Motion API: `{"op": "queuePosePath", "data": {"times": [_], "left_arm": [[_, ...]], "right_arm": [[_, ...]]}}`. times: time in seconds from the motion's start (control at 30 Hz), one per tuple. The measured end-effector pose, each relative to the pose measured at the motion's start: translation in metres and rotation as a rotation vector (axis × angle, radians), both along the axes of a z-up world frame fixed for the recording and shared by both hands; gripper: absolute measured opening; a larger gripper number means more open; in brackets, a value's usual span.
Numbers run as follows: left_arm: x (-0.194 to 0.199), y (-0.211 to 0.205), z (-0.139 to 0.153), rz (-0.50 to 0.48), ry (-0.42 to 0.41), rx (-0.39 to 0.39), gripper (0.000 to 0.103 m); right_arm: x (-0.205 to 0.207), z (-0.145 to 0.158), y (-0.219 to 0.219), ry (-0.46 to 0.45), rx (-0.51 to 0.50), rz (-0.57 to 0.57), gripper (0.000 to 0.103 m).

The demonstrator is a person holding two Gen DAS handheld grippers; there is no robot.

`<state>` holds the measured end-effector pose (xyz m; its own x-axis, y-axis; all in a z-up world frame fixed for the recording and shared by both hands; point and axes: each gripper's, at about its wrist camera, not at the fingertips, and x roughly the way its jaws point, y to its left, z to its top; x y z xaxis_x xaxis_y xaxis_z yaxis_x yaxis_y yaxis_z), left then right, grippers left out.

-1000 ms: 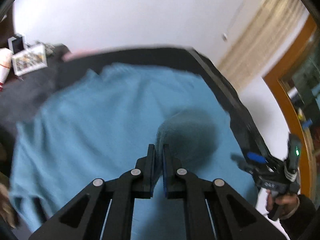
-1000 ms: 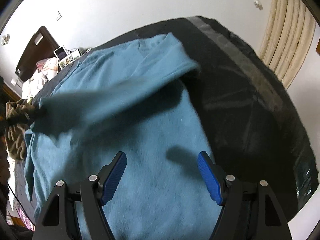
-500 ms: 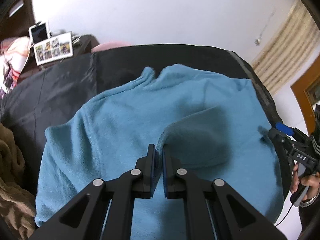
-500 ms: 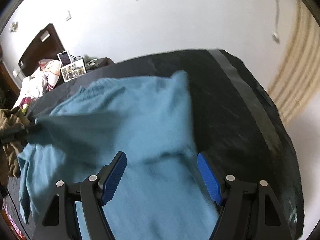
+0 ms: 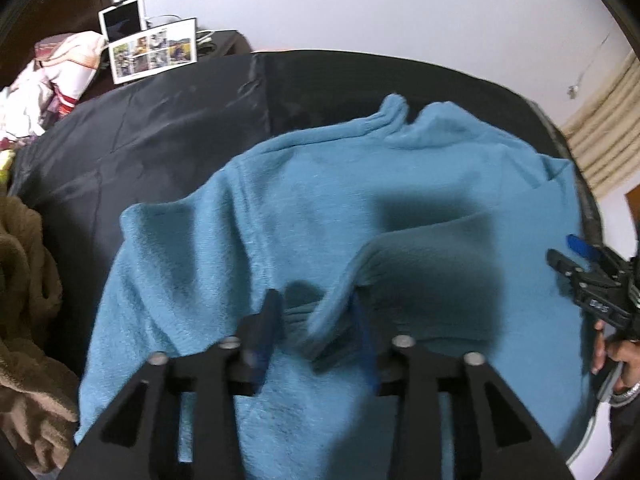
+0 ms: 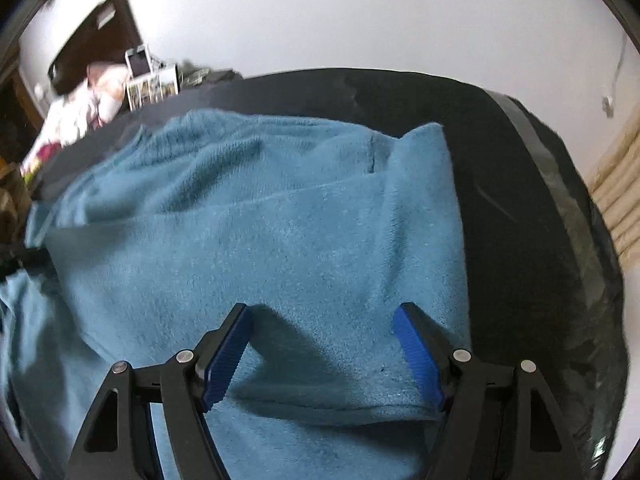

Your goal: Fold clothes

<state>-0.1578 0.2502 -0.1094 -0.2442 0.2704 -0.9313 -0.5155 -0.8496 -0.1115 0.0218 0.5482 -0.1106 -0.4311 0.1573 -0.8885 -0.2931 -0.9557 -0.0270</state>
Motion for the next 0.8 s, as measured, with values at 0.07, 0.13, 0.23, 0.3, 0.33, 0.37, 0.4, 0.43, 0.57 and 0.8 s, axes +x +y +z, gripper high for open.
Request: {"op": "queuePosePath", "data": {"times": [0.07, 0.13, 0.23, 0.3, 0.33, 0.37, 0.4, 0.43, 0.57, 0.8], "left_arm": [[0.000, -0.002, -0.001, 0.020, 0.015, -0.033, 0.063], [0.001, -0.005, 0.001, 0.038, 0.025, -0.052, 0.067], [0.008, -0.016, 0.010, 0.067, 0.054, -0.082, 0.068], [0.015, -0.029, 0.020, 0.088, 0.068, -0.070, 0.070], [0.018, -0.037, 0.023, 0.101, 0.068, -0.061, 0.071], [0.023, -0.046, 0.026, 0.117, 0.069, -0.056, 0.071], [0.028, -0.056, 0.030, 0.132, 0.069, -0.050, 0.072], [0.033, -0.065, 0.033, 0.147, 0.070, -0.045, 0.072], [0.057, -0.103, 0.040, 0.204, 0.062, -0.035, 0.072], [0.100, -0.176, 0.038, 0.328, 0.033, -0.028, 0.077]], "right_arm": [[0.001, 0.000, 0.000, 0.005, -0.002, -0.003, 0.079], [0.003, 0.000, -0.001, 0.003, -0.001, 0.002, 0.081], [0.005, 0.003, -0.002, -0.022, -0.003, -0.003, 0.081], [0.015, 0.013, -0.007, -0.010, -0.024, -0.017, 0.081], [0.021, 0.018, -0.009, -0.002, -0.034, -0.024, 0.081], [0.028, 0.024, -0.014, 0.012, -0.040, -0.019, 0.081], [0.036, 0.029, -0.019, 0.026, -0.044, -0.013, 0.081], [0.045, 0.033, -0.025, 0.034, -0.047, -0.002, 0.081], [0.076, 0.034, -0.055, 0.027, -0.080, 0.051, 0.081], [0.131, 0.017, -0.106, -0.026, -0.100, 0.142, 0.081]]}}
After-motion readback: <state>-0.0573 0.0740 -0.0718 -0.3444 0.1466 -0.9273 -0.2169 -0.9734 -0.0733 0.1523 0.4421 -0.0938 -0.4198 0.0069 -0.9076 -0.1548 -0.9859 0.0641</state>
